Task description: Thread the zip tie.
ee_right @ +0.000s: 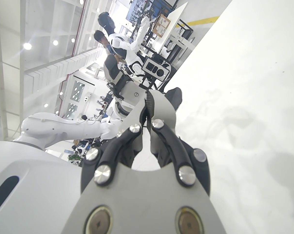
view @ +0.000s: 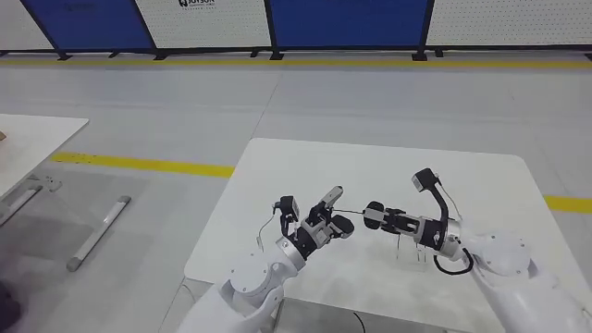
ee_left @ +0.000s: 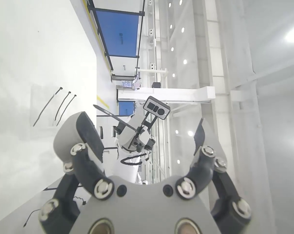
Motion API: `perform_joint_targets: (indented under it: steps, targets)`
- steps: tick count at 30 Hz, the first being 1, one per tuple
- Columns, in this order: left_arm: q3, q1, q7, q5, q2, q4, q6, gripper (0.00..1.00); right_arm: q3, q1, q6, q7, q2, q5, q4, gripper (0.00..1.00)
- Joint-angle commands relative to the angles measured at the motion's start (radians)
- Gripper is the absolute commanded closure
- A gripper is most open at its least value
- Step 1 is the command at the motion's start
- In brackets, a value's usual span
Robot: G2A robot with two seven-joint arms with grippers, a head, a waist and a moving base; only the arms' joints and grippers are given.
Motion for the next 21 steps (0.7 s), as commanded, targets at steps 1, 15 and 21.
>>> perform_joint_targets:
  steps: [1, 15, 21]
  targets:
    - [0.000, 0.000, -0.001, 0.000, 0.000, -0.001, 0.000, 0.00, 0.000, 0.000, 0.000, 0.000, 0.000, 0.000, 0.000, 1.00]
    - [0.030, -0.018, 0.014, 0.004, -0.008, 0.032, -0.054, 0.17, 0.000, 0.000, 0.000, 0.000, 0.000, 0.000, 0.000, 1.00]
    - [0.039, -0.030, 0.025, 0.019, -0.012, 0.056, -0.062, 1.00, 0.000, 0.000, 0.000, 0.000, 0.000, 0.000, 0.000, 1.00]
